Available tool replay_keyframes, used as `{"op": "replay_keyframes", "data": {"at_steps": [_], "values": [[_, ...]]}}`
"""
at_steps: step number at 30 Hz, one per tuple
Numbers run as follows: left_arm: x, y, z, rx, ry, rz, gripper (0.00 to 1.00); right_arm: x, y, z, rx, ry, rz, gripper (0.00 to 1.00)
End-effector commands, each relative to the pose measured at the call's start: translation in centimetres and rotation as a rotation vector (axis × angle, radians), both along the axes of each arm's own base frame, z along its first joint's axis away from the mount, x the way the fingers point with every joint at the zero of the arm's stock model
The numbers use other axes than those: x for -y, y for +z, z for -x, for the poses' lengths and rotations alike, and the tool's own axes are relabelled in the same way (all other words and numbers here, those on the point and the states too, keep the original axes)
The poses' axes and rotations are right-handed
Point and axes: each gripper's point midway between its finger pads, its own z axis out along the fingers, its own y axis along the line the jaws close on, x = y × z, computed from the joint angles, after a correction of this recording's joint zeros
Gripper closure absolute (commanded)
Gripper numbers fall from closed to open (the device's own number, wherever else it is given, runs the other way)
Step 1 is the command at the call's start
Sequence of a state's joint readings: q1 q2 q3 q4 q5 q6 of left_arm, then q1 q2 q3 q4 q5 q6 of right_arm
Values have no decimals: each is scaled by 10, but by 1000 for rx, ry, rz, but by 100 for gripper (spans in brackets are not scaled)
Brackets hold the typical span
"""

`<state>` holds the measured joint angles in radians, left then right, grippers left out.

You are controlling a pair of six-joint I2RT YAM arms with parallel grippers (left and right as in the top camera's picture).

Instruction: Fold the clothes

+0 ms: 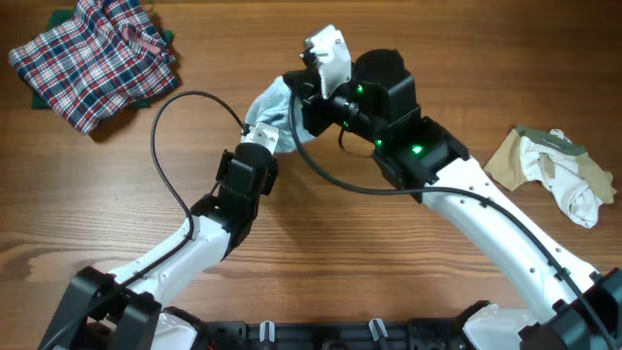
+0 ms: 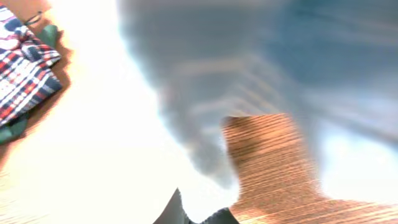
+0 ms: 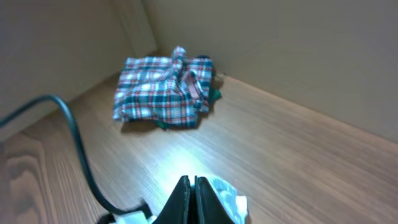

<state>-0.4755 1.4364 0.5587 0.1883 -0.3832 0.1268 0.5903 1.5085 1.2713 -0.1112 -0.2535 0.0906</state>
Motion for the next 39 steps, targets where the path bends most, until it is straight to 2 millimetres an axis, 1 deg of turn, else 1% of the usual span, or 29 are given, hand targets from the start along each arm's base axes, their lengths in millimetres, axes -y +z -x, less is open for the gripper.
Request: {"op": "replay_keyframes", "data": {"at_steps": [1,4,6,9,11,13,16,18,21,22,25,27,30,33,34,35,36,39], "values": [[-19,9,-8,45,96,-59,96,20,18,-9,16,-70,-12,96],[-21,10,-8,47,103,-65,96,29,10,-12,-13,-90,8,96],[-21,10,-8,47,104,-65,96,31,2,-9,-39,-88,34,96],[-30,13,-8,64,149,-98,96,37,-15,-4,-70,-80,110,96],[-43,17,-7,81,207,-143,96,48,-30,-2,-112,-112,166,96],[-50,17,-3,72,234,-178,96,57,-43,2,-155,-115,210,96],[-53,13,6,32,226,-203,96,71,-56,4,-216,-139,240,96],[-48,14,13,15,202,-216,96,81,-63,4,-253,-158,255,96],[-36,22,24,16,175,-191,96,90,-71,7,-322,-195,247,96],[-32,24,30,12,167,-176,96,93,-75,10,-345,-198,254,96],[-27,23,46,-27,147,-158,96,97,-83,19,-402,-204,267,96],[-23,15,60,-90,109,-149,94,97,-89,27,-446,-192,271,96],[-19,3,73,-172,63,-142,94,91,-93,38,-493,-144,260,96],[-22,-4,81,-214,102,-105,94,97,-104,53,-565,-137,295,96],[-19,-7,86,-239,85,-95,93,100,-107,58,-590,-138,309,96],[-17,-10,89,-261,68,-83,87,101,-110,62,-607,-138,319,96],[-14,-11,93,-281,51,-70,83,103,-112,65,-627,-139,329,96],[-6,-12,101,-319,8,-27,83,110,-118,71,-669,-169,348,96]]}}
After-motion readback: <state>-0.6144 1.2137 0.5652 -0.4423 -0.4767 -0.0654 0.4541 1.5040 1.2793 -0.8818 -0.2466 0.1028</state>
